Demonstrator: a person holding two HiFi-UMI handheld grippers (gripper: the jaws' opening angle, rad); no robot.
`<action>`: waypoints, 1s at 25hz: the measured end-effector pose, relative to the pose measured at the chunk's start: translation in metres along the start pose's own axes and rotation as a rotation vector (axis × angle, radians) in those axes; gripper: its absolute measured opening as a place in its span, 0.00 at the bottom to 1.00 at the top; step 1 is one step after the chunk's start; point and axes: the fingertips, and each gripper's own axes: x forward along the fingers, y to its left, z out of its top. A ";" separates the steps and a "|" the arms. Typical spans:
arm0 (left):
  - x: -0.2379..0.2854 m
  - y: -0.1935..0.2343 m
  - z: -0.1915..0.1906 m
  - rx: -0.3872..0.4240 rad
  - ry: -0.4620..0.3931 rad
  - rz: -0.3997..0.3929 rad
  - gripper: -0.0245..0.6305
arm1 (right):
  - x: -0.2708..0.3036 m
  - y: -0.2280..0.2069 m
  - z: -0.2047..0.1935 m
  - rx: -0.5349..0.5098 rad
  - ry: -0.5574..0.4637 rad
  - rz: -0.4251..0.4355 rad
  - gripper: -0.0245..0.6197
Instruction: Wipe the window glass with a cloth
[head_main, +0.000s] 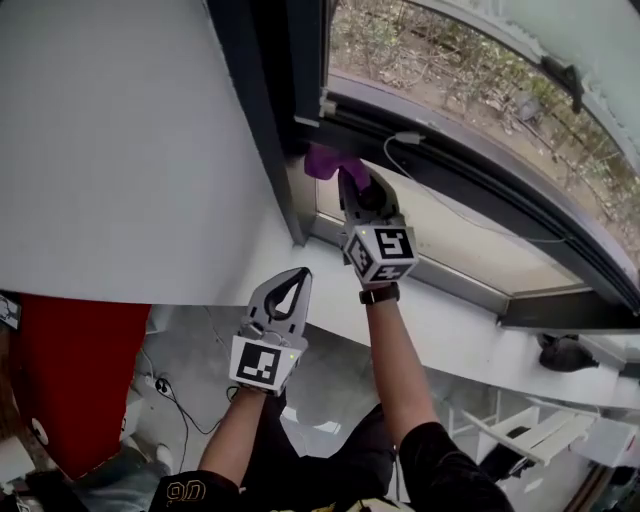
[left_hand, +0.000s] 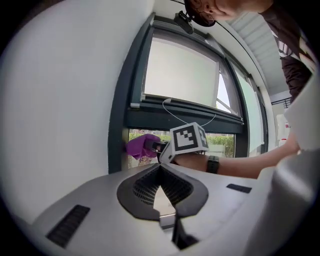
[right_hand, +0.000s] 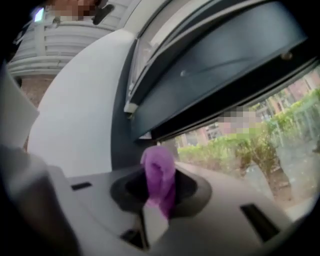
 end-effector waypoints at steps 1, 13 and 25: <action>-0.003 0.003 0.001 -0.009 0.000 0.006 0.06 | 0.010 0.002 0.000 0.018 -0.012 -0.012 0.16; 0.062 -0.150 -0.039 -0.024 0.067 -0.167 0.05 | -0.187 -0.194 0.038 0.221 -0.160 -0.424 0.16; 0.135 -0.375 -0.074 -0.062 0.100 -0.519 0.05 | -0.497 -0.443 0.070 0.154 -0.195 -1.072 0.16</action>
